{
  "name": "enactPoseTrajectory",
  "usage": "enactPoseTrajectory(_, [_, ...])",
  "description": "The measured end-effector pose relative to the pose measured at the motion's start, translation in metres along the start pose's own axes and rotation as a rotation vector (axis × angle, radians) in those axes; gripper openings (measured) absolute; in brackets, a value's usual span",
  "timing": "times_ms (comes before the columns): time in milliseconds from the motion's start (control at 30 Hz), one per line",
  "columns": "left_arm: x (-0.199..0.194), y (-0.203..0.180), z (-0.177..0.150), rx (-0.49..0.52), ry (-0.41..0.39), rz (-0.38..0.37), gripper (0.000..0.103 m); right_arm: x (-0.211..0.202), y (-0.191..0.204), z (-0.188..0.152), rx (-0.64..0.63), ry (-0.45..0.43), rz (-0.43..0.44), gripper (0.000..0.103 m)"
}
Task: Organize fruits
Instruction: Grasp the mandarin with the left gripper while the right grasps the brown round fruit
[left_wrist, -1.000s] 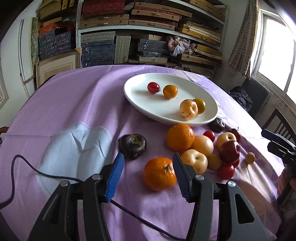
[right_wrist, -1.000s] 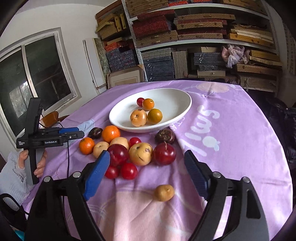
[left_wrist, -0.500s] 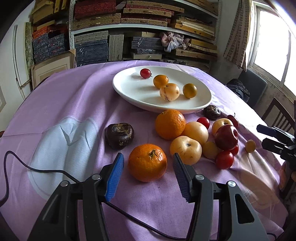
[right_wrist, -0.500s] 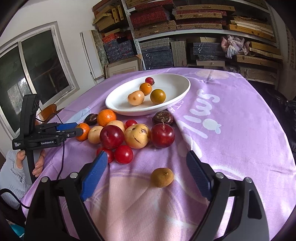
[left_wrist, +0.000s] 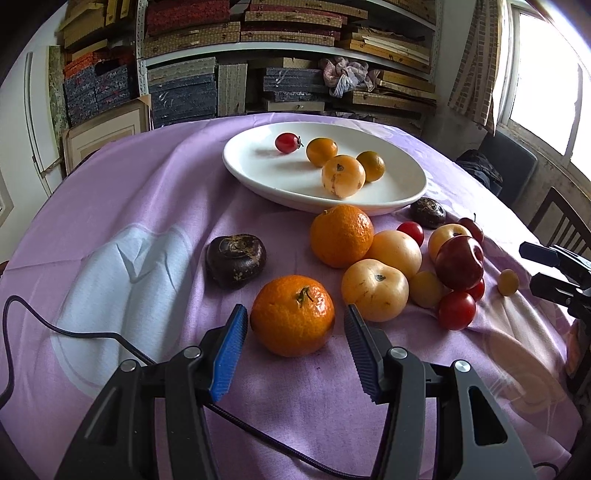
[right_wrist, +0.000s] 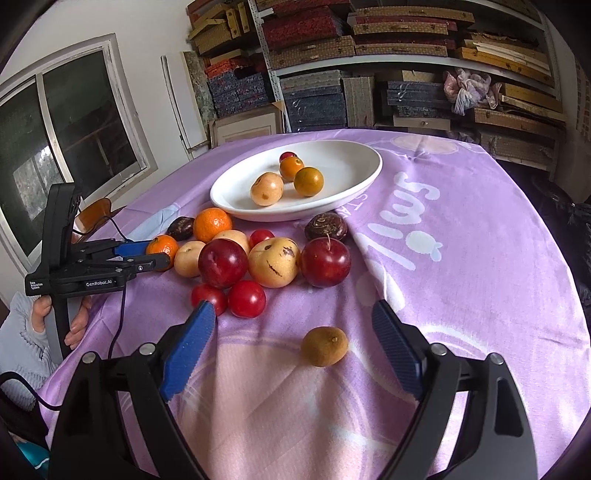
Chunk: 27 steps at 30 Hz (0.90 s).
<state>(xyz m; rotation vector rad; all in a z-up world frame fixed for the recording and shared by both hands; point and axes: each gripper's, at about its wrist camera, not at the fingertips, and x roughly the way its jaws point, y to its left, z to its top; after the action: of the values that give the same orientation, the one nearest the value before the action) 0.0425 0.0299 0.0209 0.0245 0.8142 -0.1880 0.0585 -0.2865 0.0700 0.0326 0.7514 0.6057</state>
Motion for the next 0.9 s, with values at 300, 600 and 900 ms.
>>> enactPoseTrajectory(300, [0.002, 0.005, 0.001, -0.021, 0.007, -0.007, 0.055, 0.002, 0.007, -0.004, -0.040, 0.026, 0.012, 0.085])
enactPoseTrajectory(600, [0.004, 0.006, 0.001, -0.017, 0.008, -0.008, 0.054, 0.008, 0.009, -0.006, -0.056, 0.065, 0.014, 0.072])
enactPoseTrajectory(900, [0.005, 0.004, 0.000, -0.017, 0.010, -0.014, 0.054, 0.017, -0.007, -0.006, 0.013, 0.105, -0.014, 0.067])
